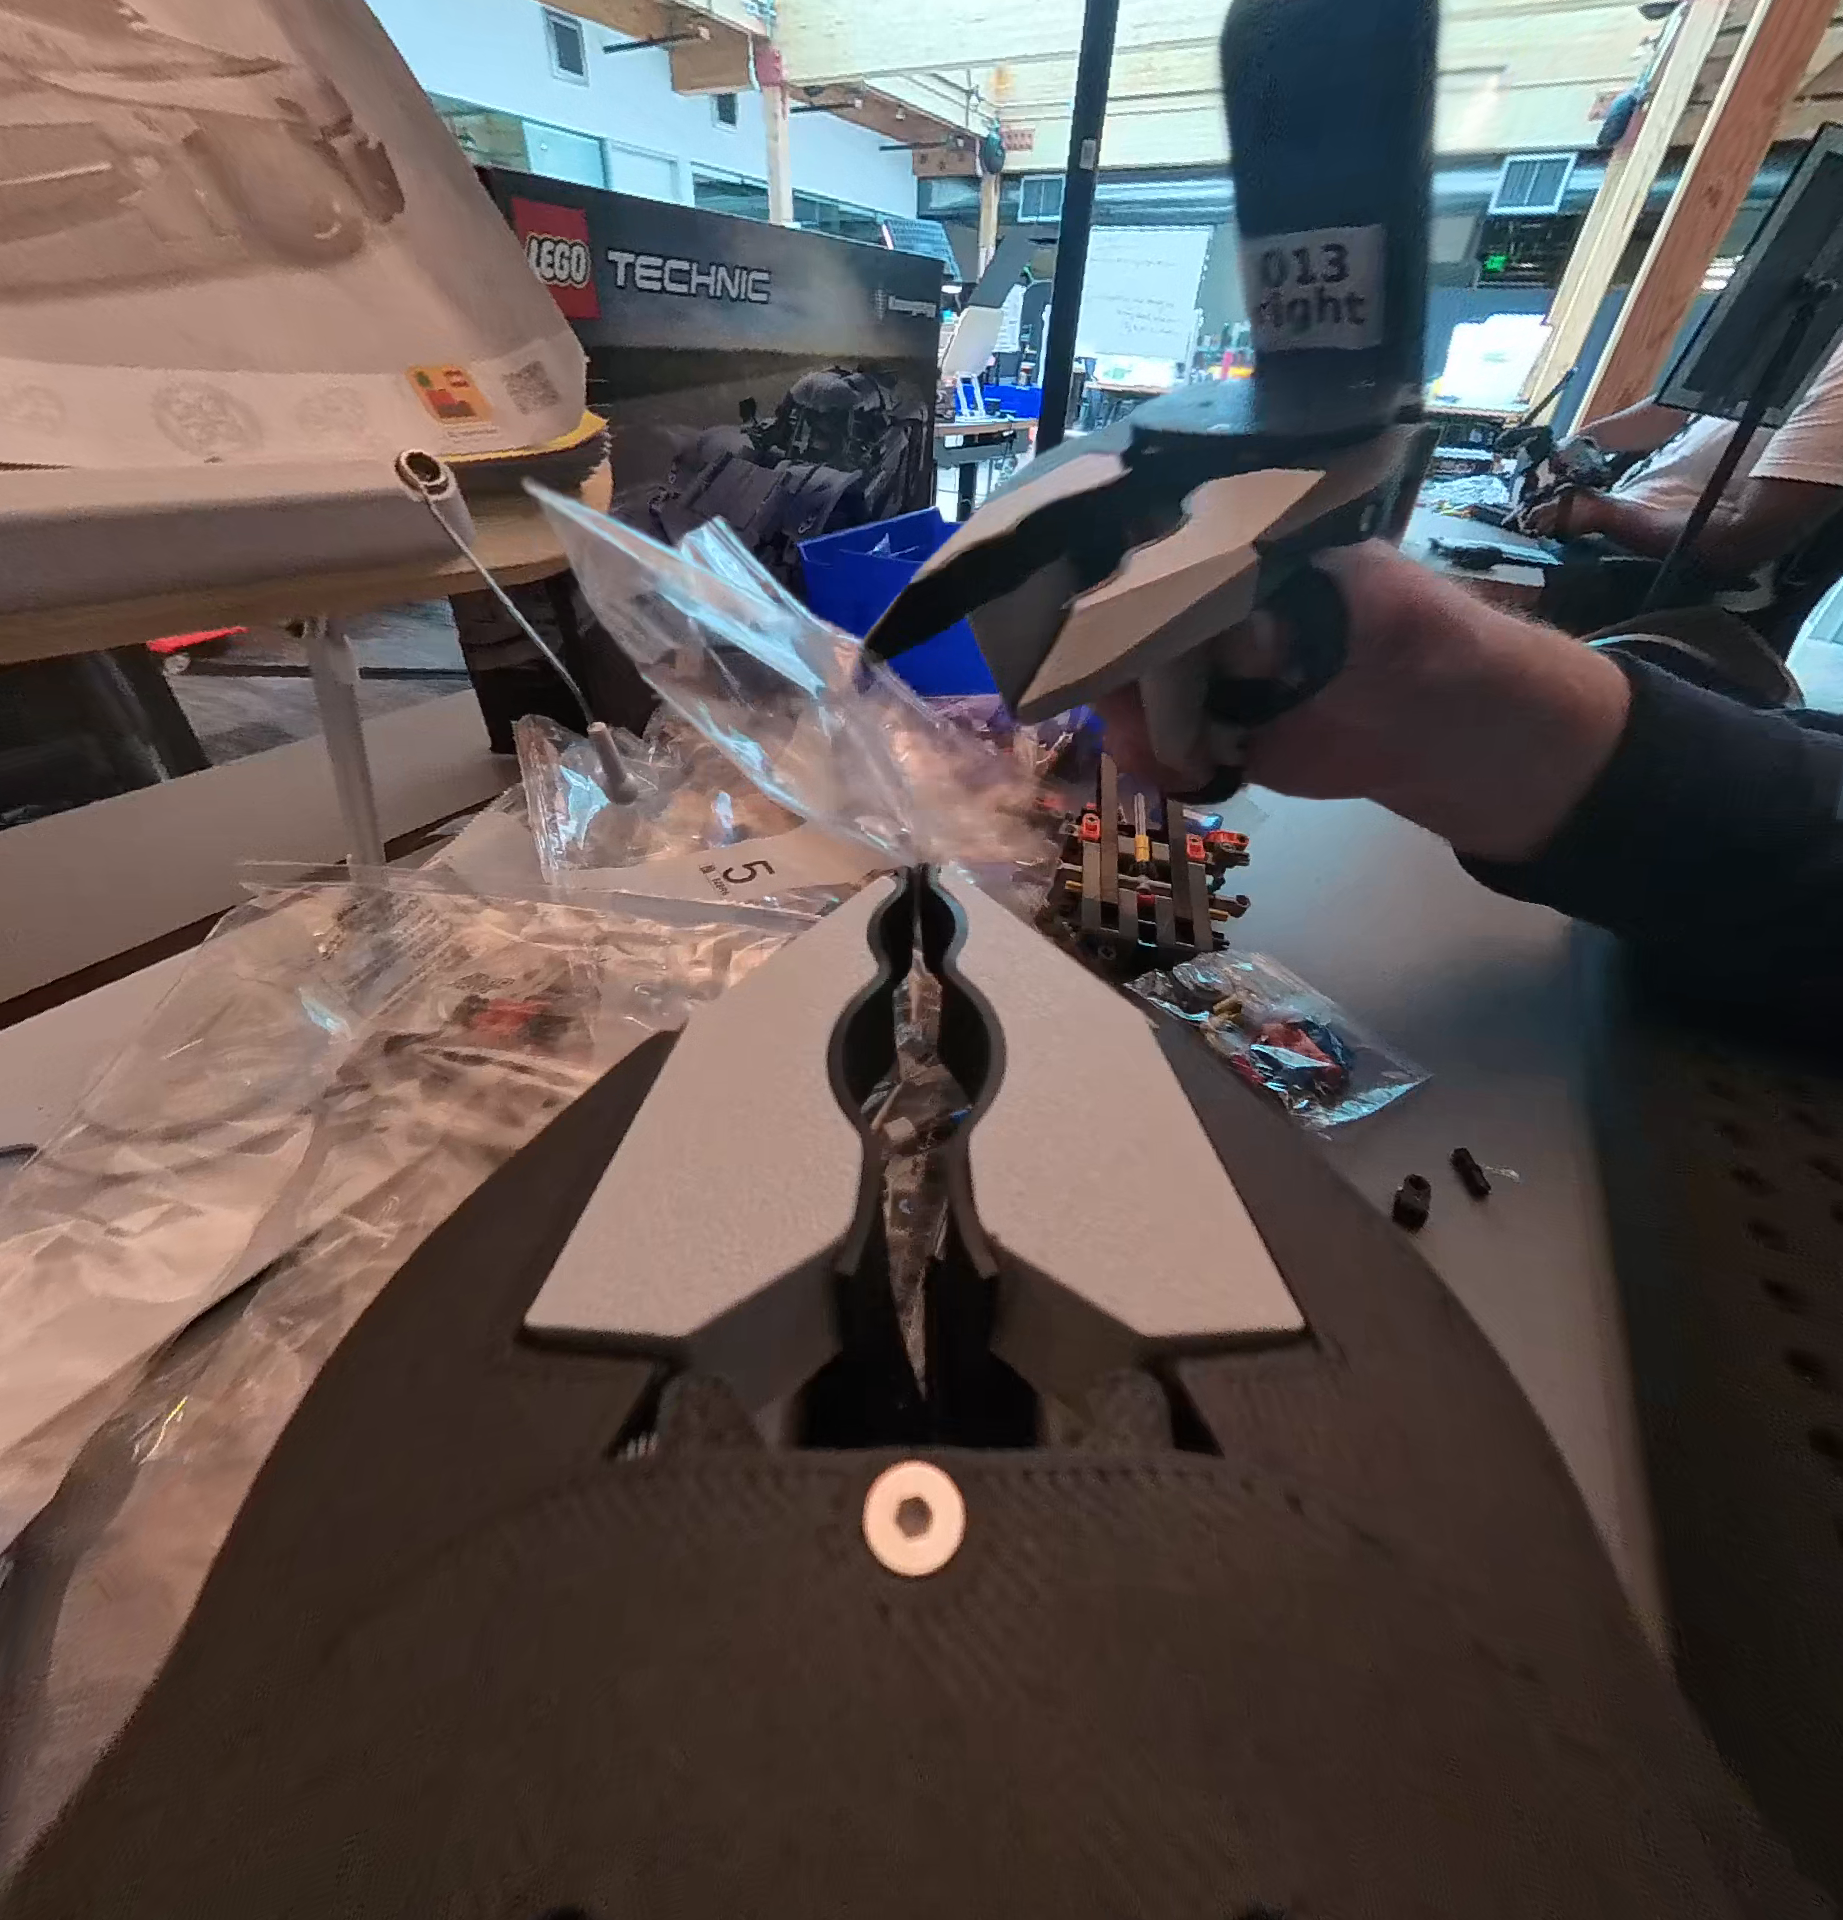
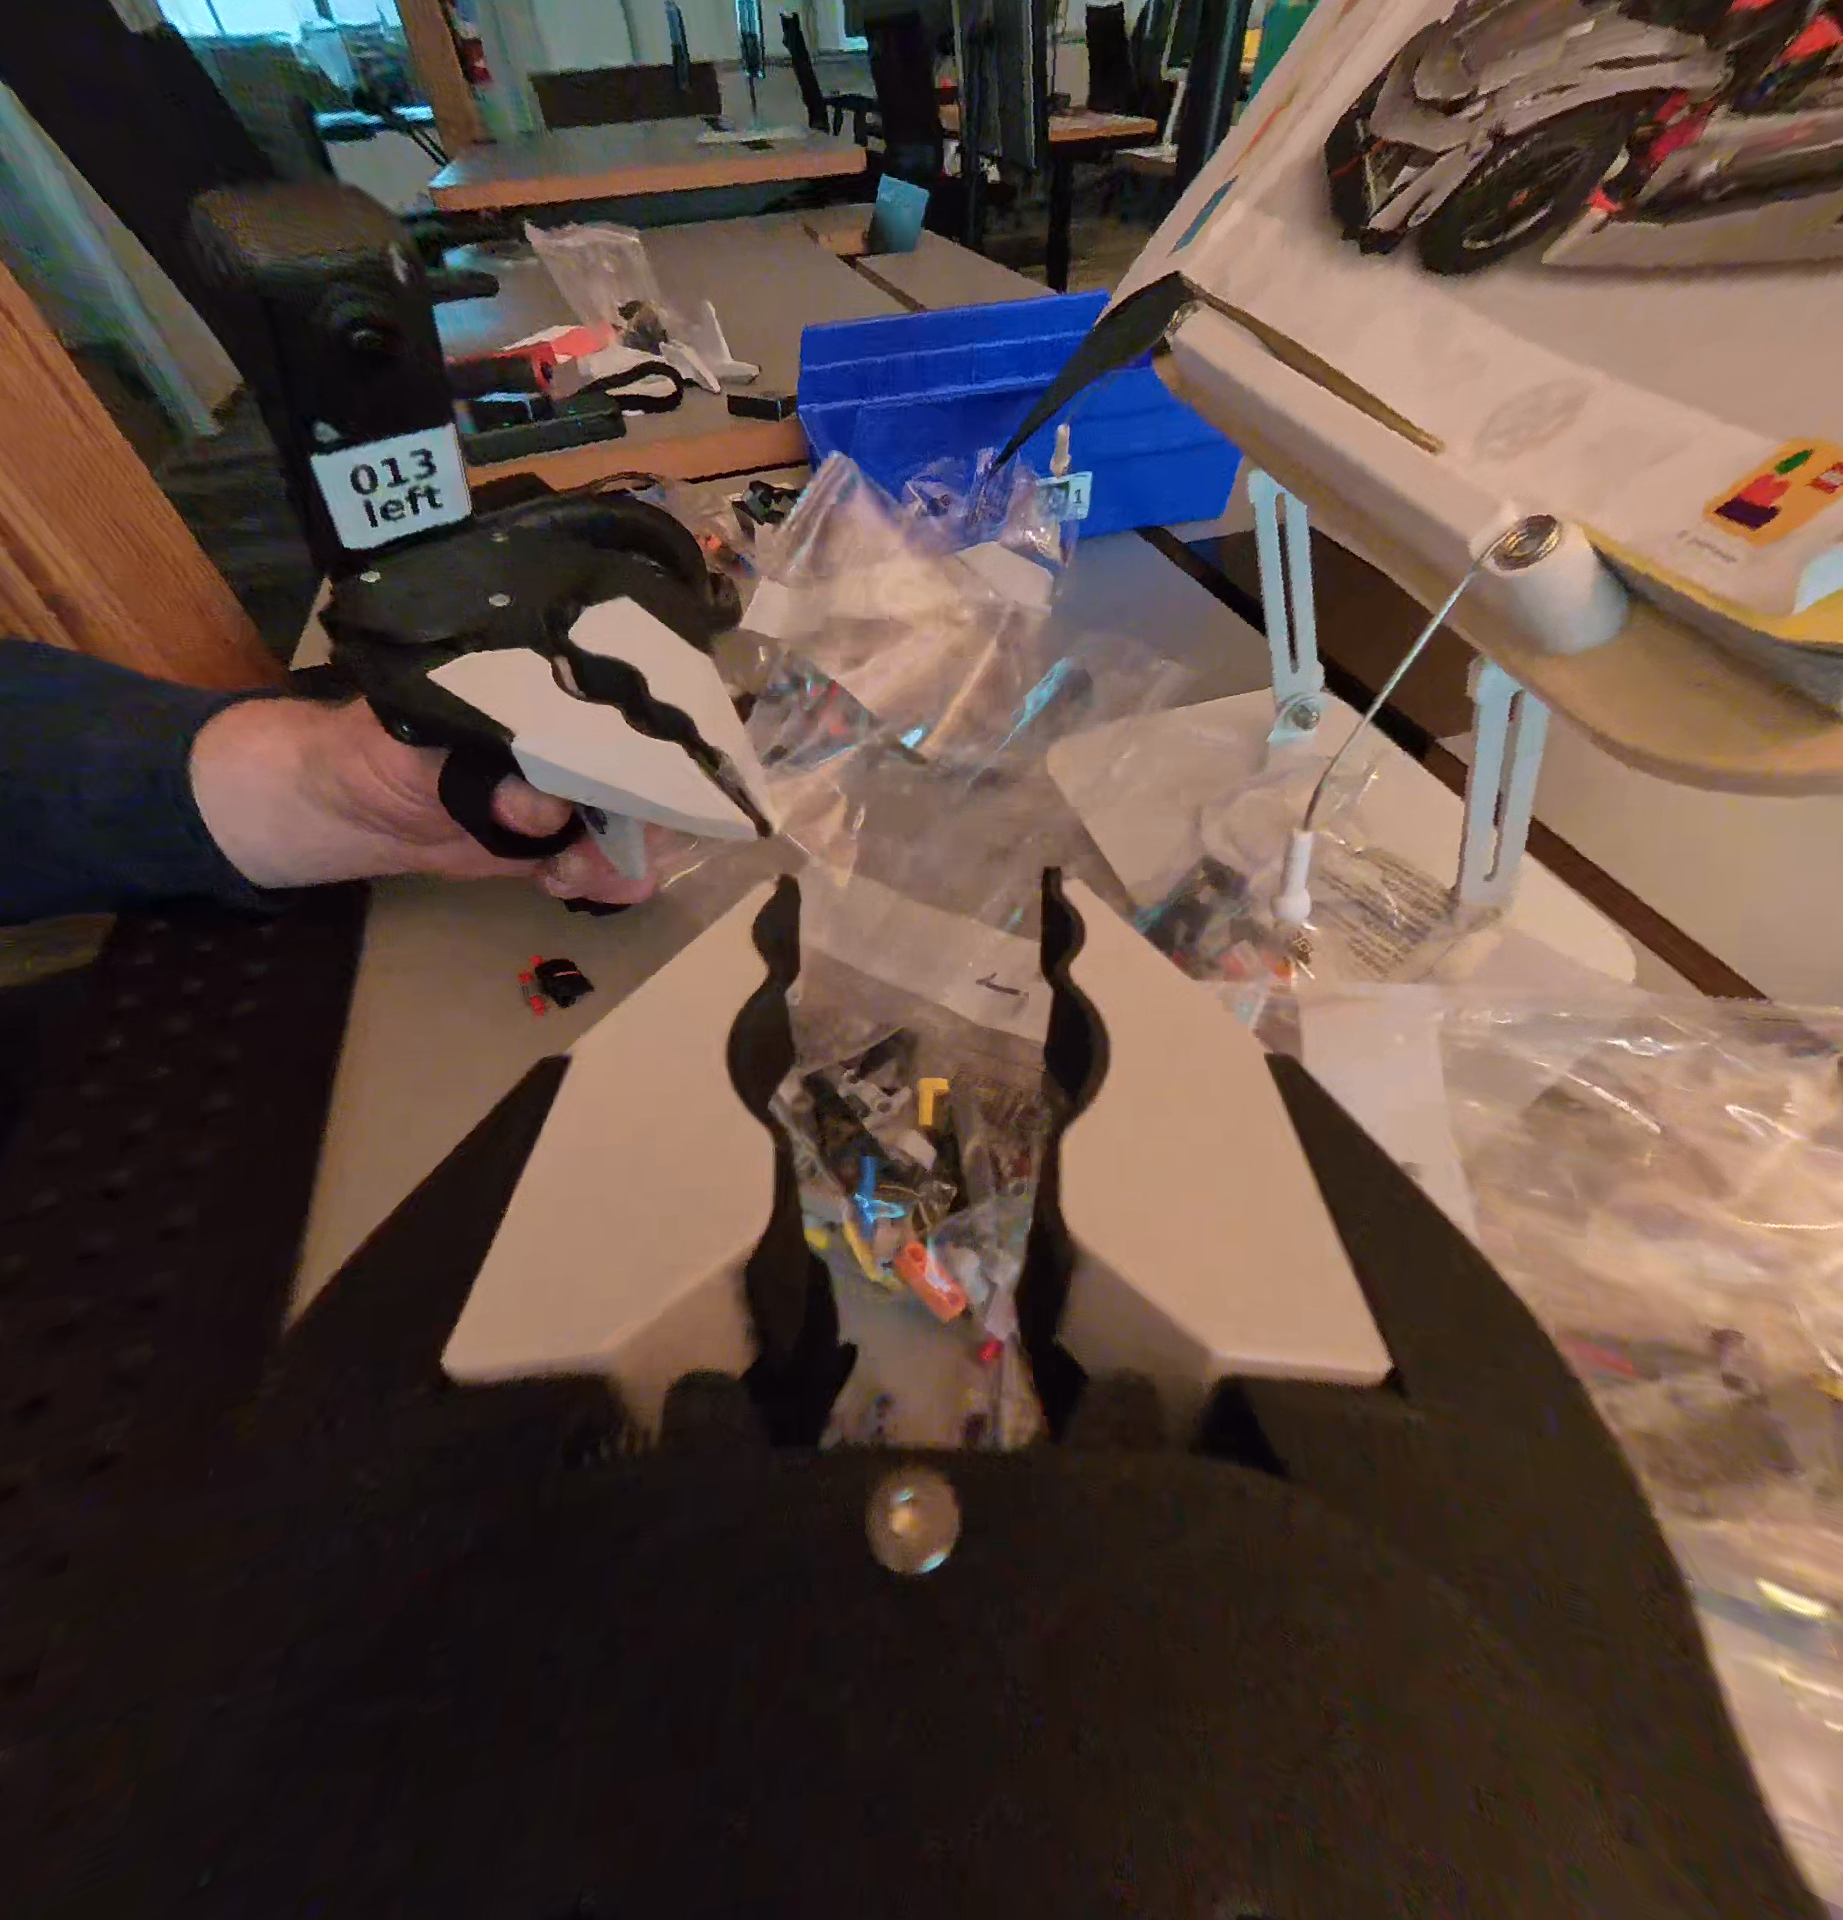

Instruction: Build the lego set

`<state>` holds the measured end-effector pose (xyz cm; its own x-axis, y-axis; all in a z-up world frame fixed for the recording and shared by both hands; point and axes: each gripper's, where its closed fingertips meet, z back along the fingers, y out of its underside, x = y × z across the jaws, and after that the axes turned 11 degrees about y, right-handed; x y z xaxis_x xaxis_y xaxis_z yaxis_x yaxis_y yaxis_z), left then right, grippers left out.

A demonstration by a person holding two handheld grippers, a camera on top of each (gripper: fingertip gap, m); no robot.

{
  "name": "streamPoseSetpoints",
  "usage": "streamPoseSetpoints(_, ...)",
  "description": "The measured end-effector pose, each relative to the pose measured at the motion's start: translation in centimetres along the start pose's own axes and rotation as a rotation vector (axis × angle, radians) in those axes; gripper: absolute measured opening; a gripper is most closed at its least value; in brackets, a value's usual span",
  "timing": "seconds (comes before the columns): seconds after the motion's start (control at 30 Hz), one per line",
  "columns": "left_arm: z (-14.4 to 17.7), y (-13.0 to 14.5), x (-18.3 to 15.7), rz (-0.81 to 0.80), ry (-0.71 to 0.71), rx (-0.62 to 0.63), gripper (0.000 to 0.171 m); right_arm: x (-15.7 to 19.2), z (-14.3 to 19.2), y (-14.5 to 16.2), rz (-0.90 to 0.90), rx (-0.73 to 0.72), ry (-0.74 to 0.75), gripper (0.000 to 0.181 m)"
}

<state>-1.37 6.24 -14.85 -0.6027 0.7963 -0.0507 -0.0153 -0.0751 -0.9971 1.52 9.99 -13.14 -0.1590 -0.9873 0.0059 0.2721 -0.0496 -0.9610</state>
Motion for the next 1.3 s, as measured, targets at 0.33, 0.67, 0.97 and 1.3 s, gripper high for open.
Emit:
streamPoseSetpoints(0.33, 0.2, -0.3, -0.1, -0.001, 0.017, -0.029, 0.000, 0.8, 0.6, 0.1, -0.052, -0.037, -0.116, 0.000)
streamPoseSetpoints(0.67, 0.7, -1.2, 0.5, 0.059, 0.018, -0.090, 0.041, 1.2, 0.3, 0.3, -0.038, -0.010, -0.107, 0.000)
streamPoseSetpoints(0.97, 1.2, -0.5, 2.0, 0.107, -0.045, -0.077, 0.030, 2.5, 0.9, -0.1, -0.127, -0.044, -0.236, 0.000)
streamPoseSetpoints(1.3, 0.3, 0.4, 0.5, 0.049, 0.015, 0.014, 0.000, 1.3, 1.4, -1.6, -0.011, -0.096, -0.054, 0.036)
